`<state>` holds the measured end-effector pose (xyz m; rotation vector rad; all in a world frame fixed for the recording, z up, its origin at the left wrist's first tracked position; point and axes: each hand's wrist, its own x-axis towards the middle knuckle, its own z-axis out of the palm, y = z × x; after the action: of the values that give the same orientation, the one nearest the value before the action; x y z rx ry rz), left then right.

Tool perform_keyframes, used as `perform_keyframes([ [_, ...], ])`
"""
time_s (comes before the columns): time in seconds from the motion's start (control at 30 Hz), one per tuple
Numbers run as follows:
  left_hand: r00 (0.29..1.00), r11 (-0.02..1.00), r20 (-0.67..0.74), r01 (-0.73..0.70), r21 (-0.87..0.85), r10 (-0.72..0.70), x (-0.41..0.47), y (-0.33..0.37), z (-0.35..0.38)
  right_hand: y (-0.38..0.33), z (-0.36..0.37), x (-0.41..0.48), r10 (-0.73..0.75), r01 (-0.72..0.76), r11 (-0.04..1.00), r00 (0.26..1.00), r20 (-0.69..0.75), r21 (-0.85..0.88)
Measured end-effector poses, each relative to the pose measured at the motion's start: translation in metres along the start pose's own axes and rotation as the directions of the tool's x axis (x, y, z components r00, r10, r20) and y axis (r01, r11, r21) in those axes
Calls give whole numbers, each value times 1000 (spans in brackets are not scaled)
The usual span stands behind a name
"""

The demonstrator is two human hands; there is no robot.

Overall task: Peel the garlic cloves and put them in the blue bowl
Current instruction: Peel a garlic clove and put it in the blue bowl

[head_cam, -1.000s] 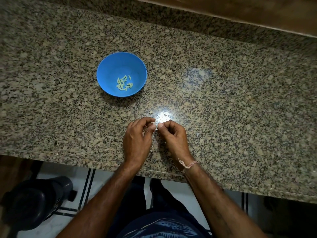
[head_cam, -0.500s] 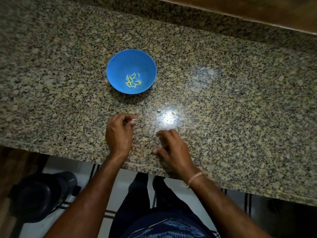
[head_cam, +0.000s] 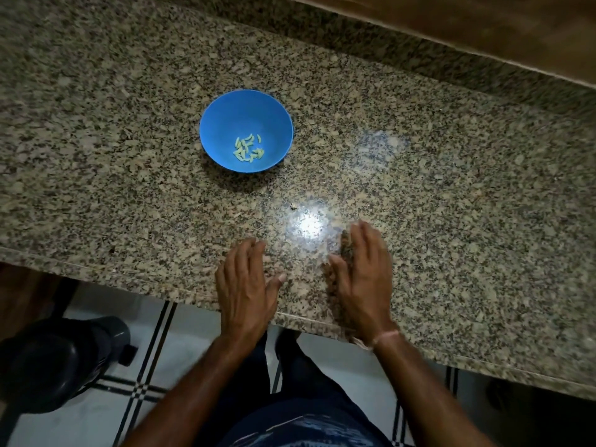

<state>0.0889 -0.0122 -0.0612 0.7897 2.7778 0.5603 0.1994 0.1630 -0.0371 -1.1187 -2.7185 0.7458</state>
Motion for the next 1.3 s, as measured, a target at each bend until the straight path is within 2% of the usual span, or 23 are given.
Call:
perform_keyframes([
  [0.07, 1000, 999, 3, -30, 33, 30, -5, -2, 6, 30, 0, -14, 116, -100, 979, 990, 79, -176],
  [0.17, 998, 996, 43, -51, 78, 48, 3, 5, 13, 29, 10, -14, 139, -92, 949, 980, 140, -302],
  [0.23, 998, 996, 45, -57, 75, 54, 17, 12, 11, 3, 19, -4, 45, 8, 964, 981, 191, -268],
  [0.33, 995, 997, -56, -78, -8, 77, 30, 14, -1, -31, 29, 15, -139, 191, 966, 953, 267, -176],
  [0.4, 991, 998, -130, -35, -54, 28, 30, 7, -12, -29, 27, 28, -177, 208, 973, 950, 257, -97],
  [0.47, 986, 998, -163, 26, -64, -36, 23, -5, -19, -15, 21, 40, -152, 170, 983, 962, 229, -62],
  [0.57, 987, 994, -152, 26, -106, -42, 14, -18, -17, -18, 17, 67, -195, 202, 979, 941, 276, 4],
  [0.63, 989, 987, -131, 55, -152, -75, 15, -17, -17, -40, 23, 77, -311, 317, 948, 896, 318, 33],
  [0.7, 982, 949, -90, 136, -285, -168, 21, -9, -22, -54, 33, 70, -413, 431, 902, 850, 326, 17],
  [0.83, 931, 738, -21, 276, -615, -366, 26, 0, -35, -44, 44, 28, -485, 501, 864, 855, 186, -53],
  [0.97, 867, 499, 169, 418, -759, -469, 30, -2, -36, -41, 39, 23, -455, 458, 887, 889, 56, -61],
  [1.03, 834, 325, 290, 469, -822, -470, 37, -5, -37, -46, 35, 33, -447, 450, 886, 893, 52, -115],
  [1.1, 799, 83, 437, 511, -856, -413, 44, -5, -38, -54, 33, 40, -382, 384, 918, 923, 39, -101],
  [1.17, 763, -159, 566, 545, -823, -312, 50, 3, -37, -65, 24, 42, -183, 178, 975, 983, 27, 135],
  [1.2, 742, -256, 616, 562, -787, -264, 54, 9, -36, -70, 19, 42, -75, 56, 952, 996, 54, 302],
  [1.23, 725, -338, 653, 572, -748, -219, 56, 15, -36, -76, 12, 40, -18, -24, 900, 996, 92, 435],
  [1.3, 695, -464, 702, 577, -672, -153, 60, 28, -38, -89, 1, 30, -11, -65, 846, 990, 140, 529],
])
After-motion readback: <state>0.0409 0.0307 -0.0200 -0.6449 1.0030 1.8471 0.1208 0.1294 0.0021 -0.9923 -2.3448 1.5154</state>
